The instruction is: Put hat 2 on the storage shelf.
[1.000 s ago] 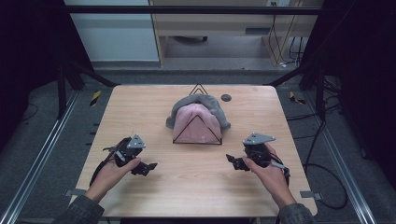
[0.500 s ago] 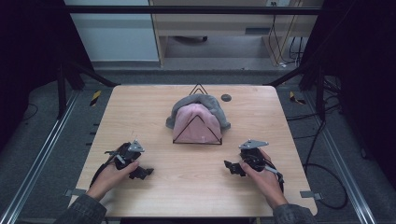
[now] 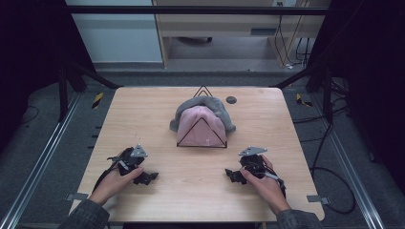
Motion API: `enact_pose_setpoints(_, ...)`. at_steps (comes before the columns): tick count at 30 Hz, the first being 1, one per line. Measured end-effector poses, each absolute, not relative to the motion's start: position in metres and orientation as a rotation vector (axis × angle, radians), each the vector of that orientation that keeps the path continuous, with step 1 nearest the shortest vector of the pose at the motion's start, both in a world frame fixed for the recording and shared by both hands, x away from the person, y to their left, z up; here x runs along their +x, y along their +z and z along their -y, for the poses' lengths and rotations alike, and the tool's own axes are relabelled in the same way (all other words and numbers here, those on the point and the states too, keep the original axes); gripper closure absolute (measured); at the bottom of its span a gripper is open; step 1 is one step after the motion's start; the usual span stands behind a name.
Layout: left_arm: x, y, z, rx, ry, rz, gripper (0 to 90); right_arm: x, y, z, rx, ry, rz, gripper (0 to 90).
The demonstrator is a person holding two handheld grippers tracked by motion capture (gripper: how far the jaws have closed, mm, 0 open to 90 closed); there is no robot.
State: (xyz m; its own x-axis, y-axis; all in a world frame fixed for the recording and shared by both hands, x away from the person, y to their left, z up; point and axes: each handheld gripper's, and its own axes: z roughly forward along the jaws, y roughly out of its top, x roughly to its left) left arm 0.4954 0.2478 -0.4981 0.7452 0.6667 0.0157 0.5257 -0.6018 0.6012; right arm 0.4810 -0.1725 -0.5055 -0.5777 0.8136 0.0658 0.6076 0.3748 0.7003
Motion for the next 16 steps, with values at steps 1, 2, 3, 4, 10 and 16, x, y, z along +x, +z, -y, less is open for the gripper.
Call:
enact_pose_setpoints(1, 0.495, -0.498, -0.248, 2.362, 0.32, -0.895, 0.0, 0.48, -0.507, 0.171, 1.232, 1.004, -2.346, 3.6)
enact_pose_setpoints(2, 0.495, -0.498, -0.248, 2.363, 0.319, -0.894, 0.0, 0.479, -0.508, 0.169, 1.219, 0.993, -2.341, 2.6)
enact_pose_setpoints(3, 0.495, -0.498, -0.248, 2.364, 0.32, -0.892, 0.0, 0.477, -0.509, 0.167, 1.206, 0.979, -2.332, 2.1)
enact_pose_setpoints(4, 0.495, -0.498, -0.248, 2.363, 0.32, -0.891, 0.0, 0.476, -0.511, 0.166, 1.191, 0.97, -2.322, 1.2)
enact_pose_setpoints(10, 0.495, -0.498, -0.247, 2.368, 0.318, -0.891, 0.0, 0.469, -0.513, 0.161, 1.143, 0.996, -2.338, 0.9)
enact_pose_setpoints(16, 0.495, -0.498, -0.247, 2.368, 0.316, -0.895, 0.0, 0.469, -0.512, 0.16, 1.142, 1.0, -2.341, 0.8)
